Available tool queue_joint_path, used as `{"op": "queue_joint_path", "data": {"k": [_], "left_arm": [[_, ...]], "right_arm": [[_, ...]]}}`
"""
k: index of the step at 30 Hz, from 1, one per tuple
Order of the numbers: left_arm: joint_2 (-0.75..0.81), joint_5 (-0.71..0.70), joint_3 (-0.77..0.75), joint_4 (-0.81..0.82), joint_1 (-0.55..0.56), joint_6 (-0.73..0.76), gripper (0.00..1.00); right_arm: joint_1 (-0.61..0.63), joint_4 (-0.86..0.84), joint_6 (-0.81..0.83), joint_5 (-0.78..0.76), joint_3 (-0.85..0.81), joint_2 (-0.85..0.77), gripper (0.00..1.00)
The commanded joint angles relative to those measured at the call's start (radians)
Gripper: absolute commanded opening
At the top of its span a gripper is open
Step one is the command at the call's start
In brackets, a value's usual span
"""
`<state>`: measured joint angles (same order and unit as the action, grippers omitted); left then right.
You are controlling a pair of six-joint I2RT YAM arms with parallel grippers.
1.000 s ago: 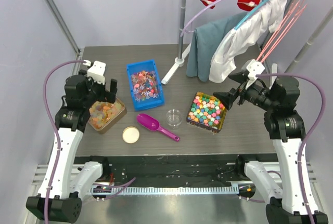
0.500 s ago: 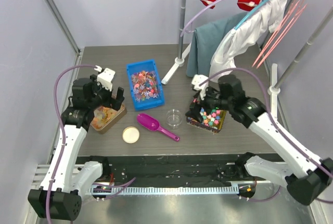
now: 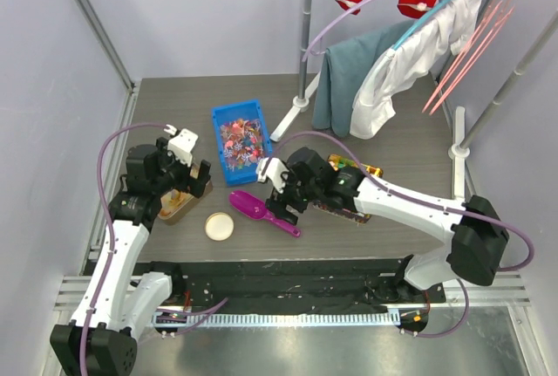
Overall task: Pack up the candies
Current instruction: Pick up the spatula from the center of the board.
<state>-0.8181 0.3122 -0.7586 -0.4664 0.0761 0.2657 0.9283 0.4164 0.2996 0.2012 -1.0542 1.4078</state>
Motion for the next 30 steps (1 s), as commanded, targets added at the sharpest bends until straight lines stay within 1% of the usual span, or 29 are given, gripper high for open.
{"op": "queue_joint_path", "data": {"k": [1, 6, 10, 14, 18, 19, 23, 30], "left_arm": [[0.004, 0.021, -0.004, 0.066, -0.001, -0.014, 1.0], [0.005, 0.004, 0.019, 0.081, 0.001, -0.016, 1.0], [0.002, 0.004, 0.022, 0.086, -0.001, -0.022, 1.0], [0.002, 0.004, 0.033, 0.092, 0.001, -0.022, 1.0], [0.002, 0.001, 0.039, 0.094, -0.001, -0.022, 1.0], [0.002, 0.004, 0.041, 0.095, -0.001, -0.022, 1.0], [-0.001, 0.001, 0.042, 0.095, -0.001, -0.023, 1.0], [-0.001, 0.007, 0.038, 0.094, -0.001, -0.028, 1.0]], "right_arm": [[0.03, -0.076, -0.039, -0.037, -0.052, 0.057, 0.82], [0.046, -0.132, -0.053, -0.058, -0.011, 0.105, 0.81], [0.072, -0.179, -0.07, -0.127, -0.003, 0.151, 0.8], [0.105, -0.191, -0.07, -0.189, -0.003, 0.174, 0.76], [0.139, -0.191, -0.063, -0.197, 0.0, 0.198, 0.76], [0.144, -0.188, -0.062, -0.229, -0.001, 0.203, 0.76], [0.155, -0.185, -0.06, -0.235, 0.006, 0.224, 0.75], [0.159, -0.231, -0.053, -0.309, 0.029, 0.258, 0.72]]}}
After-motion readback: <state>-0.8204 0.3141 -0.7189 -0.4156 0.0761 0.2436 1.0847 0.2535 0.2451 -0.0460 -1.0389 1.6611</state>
